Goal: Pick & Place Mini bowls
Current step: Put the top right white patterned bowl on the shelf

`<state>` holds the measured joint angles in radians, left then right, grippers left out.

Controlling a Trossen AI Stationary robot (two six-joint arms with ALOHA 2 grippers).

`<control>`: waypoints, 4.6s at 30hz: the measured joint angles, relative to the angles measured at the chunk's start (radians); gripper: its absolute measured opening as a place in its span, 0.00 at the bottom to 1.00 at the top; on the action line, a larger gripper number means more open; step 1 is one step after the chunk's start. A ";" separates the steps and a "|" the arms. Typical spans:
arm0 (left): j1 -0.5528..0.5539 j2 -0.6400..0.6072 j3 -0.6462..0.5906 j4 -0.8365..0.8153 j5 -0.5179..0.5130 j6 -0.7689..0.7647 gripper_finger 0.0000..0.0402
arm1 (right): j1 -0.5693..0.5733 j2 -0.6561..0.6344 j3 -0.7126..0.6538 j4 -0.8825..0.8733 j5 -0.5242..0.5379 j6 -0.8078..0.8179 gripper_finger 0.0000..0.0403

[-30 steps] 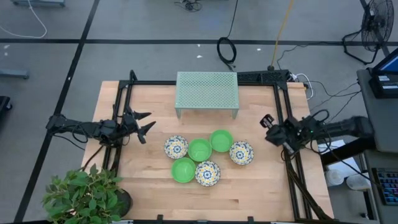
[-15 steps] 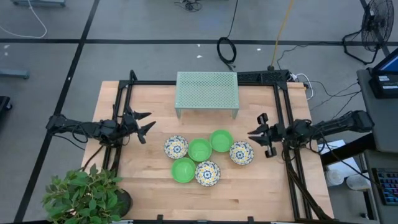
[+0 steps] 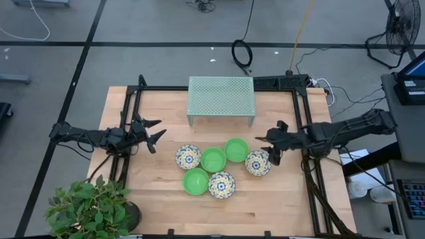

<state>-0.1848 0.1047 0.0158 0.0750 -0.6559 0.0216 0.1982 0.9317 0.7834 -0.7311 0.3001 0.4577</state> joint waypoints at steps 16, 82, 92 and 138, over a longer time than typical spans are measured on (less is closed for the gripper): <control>0.000 0.000 0.000 0.000 0.000 0.000 0.59 | -0.001 0.229 -0.011 -0.103 -0.251 0.316 0.51; 0.000 0.000 0.000 0.000 0.000 0.000 0.59 | -0.022 0.246 -0.102 0.023 -0.290 0.198 0.02; 0.000 0.000 0.000 0.000 0.000 0.000 0.59 | -0.021 0.134 -0.108 0.128 -0.357 0.105 0.01; 0.002 0.024 0.000 0.284 0.139 -0.171 0.59 | 0.027 0.582 -0.103 1.907 0.366 -1.557 0.00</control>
<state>-0.1833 0.1286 0.0158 0.3585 -0.5166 -0.1490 0.2255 1.5134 0.6801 1.1754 0.6662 -1.0988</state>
